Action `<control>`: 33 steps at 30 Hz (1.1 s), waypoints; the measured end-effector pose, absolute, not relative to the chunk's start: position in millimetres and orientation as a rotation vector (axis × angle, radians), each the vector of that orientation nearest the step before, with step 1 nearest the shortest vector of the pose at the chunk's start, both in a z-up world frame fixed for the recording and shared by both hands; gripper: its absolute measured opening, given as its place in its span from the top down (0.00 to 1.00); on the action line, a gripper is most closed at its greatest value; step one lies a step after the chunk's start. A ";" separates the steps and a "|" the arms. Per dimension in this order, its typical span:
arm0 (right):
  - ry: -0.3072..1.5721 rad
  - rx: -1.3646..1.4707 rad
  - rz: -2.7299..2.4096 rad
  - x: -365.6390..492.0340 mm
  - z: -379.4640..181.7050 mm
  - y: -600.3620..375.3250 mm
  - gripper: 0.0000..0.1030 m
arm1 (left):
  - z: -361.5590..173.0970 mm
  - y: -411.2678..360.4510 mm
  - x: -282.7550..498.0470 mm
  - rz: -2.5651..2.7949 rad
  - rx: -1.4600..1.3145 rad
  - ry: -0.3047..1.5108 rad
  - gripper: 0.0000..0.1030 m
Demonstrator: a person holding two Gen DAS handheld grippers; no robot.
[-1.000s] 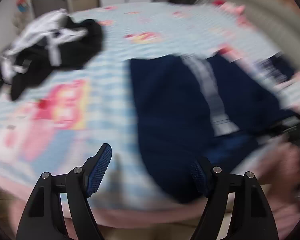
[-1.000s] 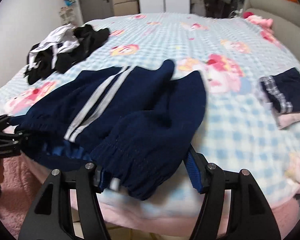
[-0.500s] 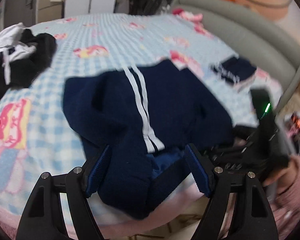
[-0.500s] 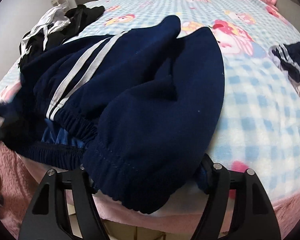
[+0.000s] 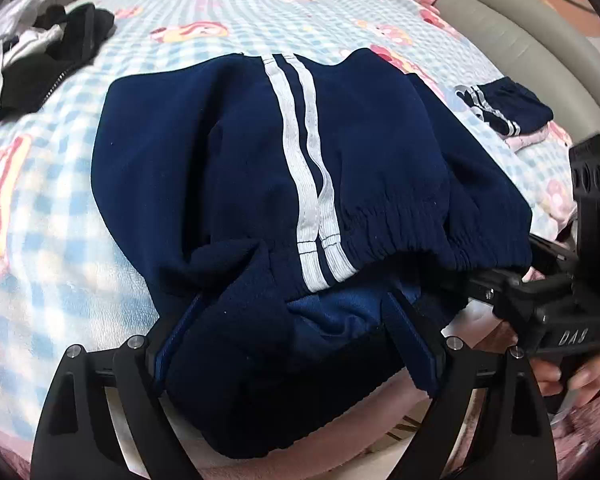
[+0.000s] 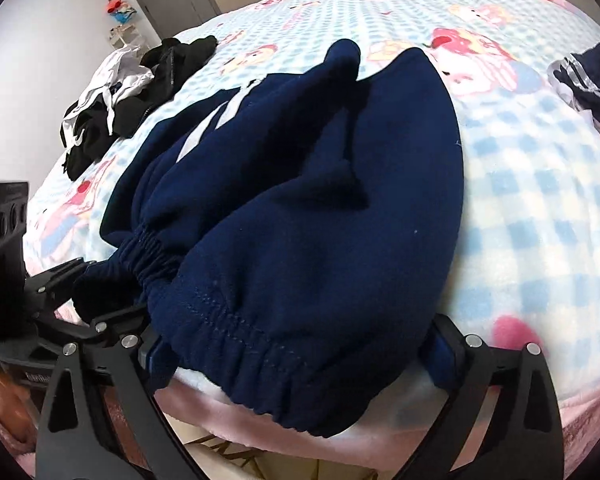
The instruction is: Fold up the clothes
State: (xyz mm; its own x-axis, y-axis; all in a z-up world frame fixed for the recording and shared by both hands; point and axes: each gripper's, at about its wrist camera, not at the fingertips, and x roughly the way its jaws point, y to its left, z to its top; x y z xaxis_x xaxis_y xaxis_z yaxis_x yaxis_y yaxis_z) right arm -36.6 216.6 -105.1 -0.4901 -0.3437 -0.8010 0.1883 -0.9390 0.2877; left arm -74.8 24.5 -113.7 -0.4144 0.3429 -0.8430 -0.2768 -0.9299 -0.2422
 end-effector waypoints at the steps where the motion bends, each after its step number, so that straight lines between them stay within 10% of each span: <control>1: -0.223 1.362 -2.465 -35.0 -104.4 216.3 0.04 | -112.2 24.2 -74.8 2.376 -1.426 -0.096 0.14; 7: -0.045 1.349 -2.553 -34.8 -95.6 206.9 0.31 | -100.1 20.6 -57.7 2.567 -1.299 0.022 0.59; 12: -0.080 1.250 -2.673 -32.6 -72.8 223.9 0.53 | -70.5 -6.3 -49.8 2.652 -1.157 -0.148 0.74; 22: -0.144 1.207 -2.781 -30.2 -57.5 240.0 0.52 | -59.1 -37.5 -41.4 2.699 -1.095 -0.304 0.74; 24: -0.133 1.175 -2.840 -25.4 -47.9 245.4 0.47 | -54.9 -44.5 -36.0 2.715 -1.089 -0.331 0.72; 27: -0.189 1.181 -2.963 -26.9 -39.1 264.2 0.27 | -51.3 -65.6 -27.7 2.782 -1.130 -0.388 0.42; 33: -0.165 1.228 -2.975 -28.1 -43.0 279.1 0.22 | -62.1 -92.4 -21.0 2.806 -1.207 -0.439 0.47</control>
State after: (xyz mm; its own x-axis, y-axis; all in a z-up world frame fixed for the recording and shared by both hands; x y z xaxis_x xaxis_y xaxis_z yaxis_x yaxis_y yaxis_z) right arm -28.1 279.1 -43.0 -0.7067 0.0363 -0.7065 -0.1141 -0.9914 0.0633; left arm -21.0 -92.4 -62.1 -0.6928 0.1617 -0.7028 0.0605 -0.9581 -0.2800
